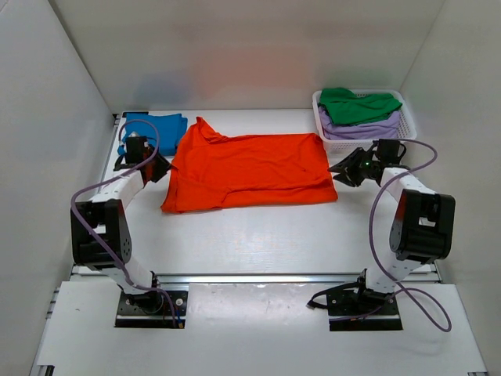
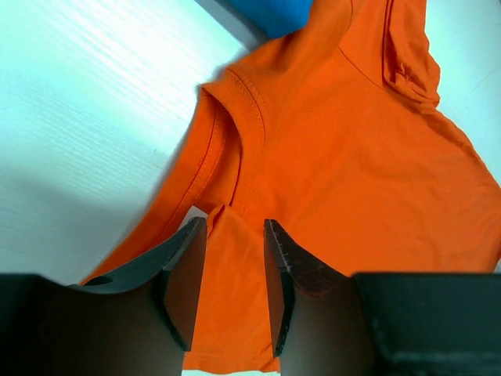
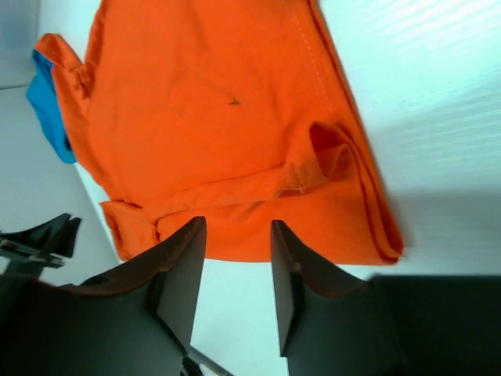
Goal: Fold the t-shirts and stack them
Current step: Fold the flattened tshirt in 1/3 of the way
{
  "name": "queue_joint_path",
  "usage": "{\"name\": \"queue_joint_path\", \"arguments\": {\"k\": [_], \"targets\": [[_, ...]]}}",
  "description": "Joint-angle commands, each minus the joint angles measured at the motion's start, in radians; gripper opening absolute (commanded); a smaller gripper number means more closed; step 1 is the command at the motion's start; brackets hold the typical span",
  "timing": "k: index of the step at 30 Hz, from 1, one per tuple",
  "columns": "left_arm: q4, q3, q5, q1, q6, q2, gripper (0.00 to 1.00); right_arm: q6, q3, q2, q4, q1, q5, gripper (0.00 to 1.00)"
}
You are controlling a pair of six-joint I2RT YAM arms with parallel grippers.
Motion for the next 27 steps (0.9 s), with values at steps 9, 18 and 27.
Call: {"name": "queue_joint_path", "arguments": {"k": [9,18,27], "targets": [[-0.146,-0.155,-0.088,-0.050,0.153,-0.182,0.52,-0.341,0.149,0.076,-0.285,0.089,0.321,0.57],[-0.209,-0.116,-0.086,-0.165,0.232,-0.010,0.53,-0.415,0.201,0.186,-0.379,0.179,0.385,0.42],[-0.409,-0.037,-0.181,-0.199,0.368,-0.004,0.05,-0.452,0.100,0.087,-0.471,0.199,0.430,0.00]]}}
